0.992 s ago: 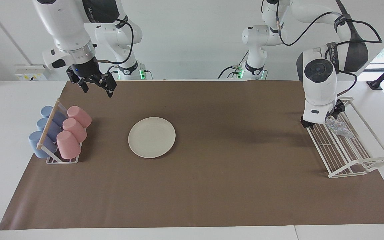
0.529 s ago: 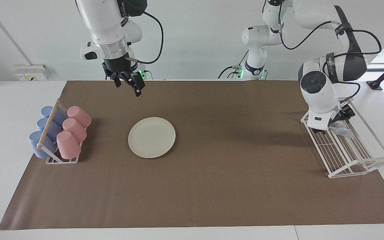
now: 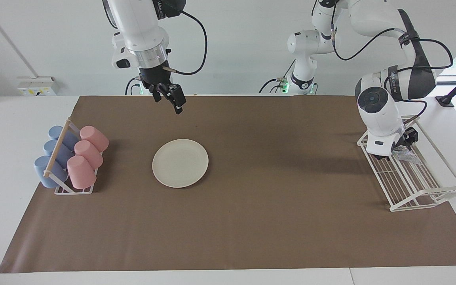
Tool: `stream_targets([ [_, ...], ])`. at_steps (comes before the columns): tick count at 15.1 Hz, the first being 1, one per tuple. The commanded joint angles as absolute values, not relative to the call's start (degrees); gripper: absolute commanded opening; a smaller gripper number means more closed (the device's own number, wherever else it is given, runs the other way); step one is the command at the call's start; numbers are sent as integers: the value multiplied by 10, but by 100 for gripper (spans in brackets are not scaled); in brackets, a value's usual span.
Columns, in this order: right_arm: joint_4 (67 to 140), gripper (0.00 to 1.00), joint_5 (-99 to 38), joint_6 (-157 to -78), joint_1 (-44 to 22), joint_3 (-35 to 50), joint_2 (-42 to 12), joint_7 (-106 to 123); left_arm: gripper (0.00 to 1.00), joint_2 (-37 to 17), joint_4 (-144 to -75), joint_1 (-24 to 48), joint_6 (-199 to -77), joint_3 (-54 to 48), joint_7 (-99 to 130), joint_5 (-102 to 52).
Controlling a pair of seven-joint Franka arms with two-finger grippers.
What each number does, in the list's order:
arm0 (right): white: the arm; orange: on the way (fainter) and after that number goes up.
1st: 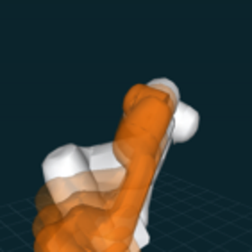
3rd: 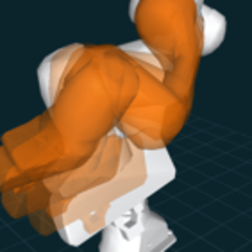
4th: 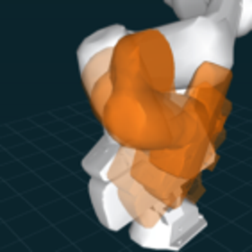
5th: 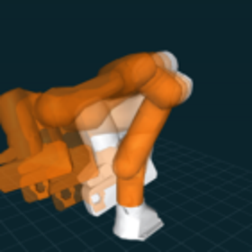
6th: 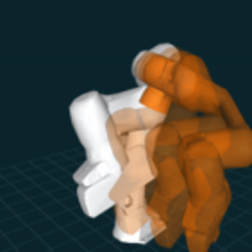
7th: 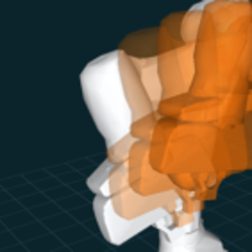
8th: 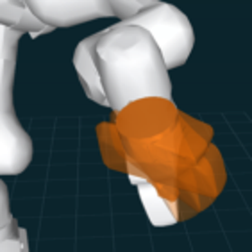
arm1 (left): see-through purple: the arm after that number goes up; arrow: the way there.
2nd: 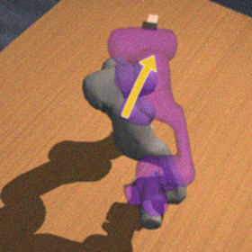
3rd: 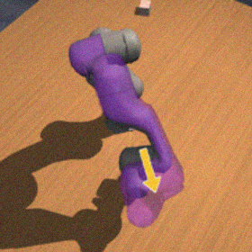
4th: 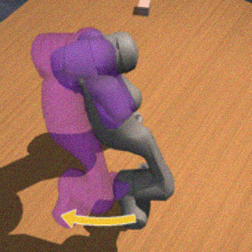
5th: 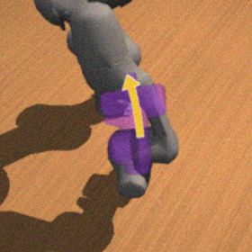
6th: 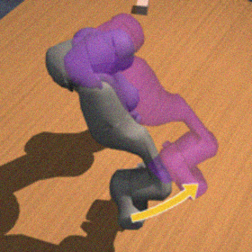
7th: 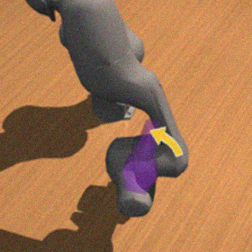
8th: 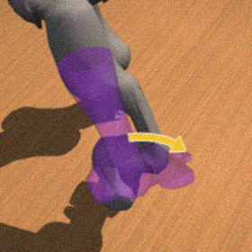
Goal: Wipe plate with sponge
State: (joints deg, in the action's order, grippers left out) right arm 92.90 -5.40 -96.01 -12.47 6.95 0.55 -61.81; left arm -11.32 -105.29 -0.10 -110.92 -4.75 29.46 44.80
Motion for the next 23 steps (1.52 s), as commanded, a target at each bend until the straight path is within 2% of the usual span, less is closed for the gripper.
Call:
stream_targets([
  [1, 933, 100, -63, -963, -137, 75, 11, -669, 0, -106, -1064, -4, -1121, -50, 309, 461],
  [3, 927, 100, -58, -965, -148, 75, 7, -682, 0, -108, -1060, -4, -1120, -50, 309, 461],
  [6, 882, 100, -62, -964, -164, 76, -38, -754, 0, -111, -1049, -3, -1113, -50, 306, 460],
  [9, 819, 100, -62, -950, -200, 76, -89, -863, 0, -126, -979, 4, -1052, -54, 298, 438],
  [12, 780, 100, -54, -950, -237, 76, -123, -938, 0, -144, -889, 10, -996, -54, 296, 307],
  [14, 757, 100, -47, -949, -247, 74, -142, -956, 0, -144, -859, 10, -969, -54, 295, 208],
  [16, 730, 100, -40, -941, -250, 75, -159, -965, 0, -140, -847, 10, -964, -54, 298, 104],
  [23, 737, 100, -10, -928, -278, 78, -154, -965, 0, -106, -866, -3, -961, -47, 289, -261],
])
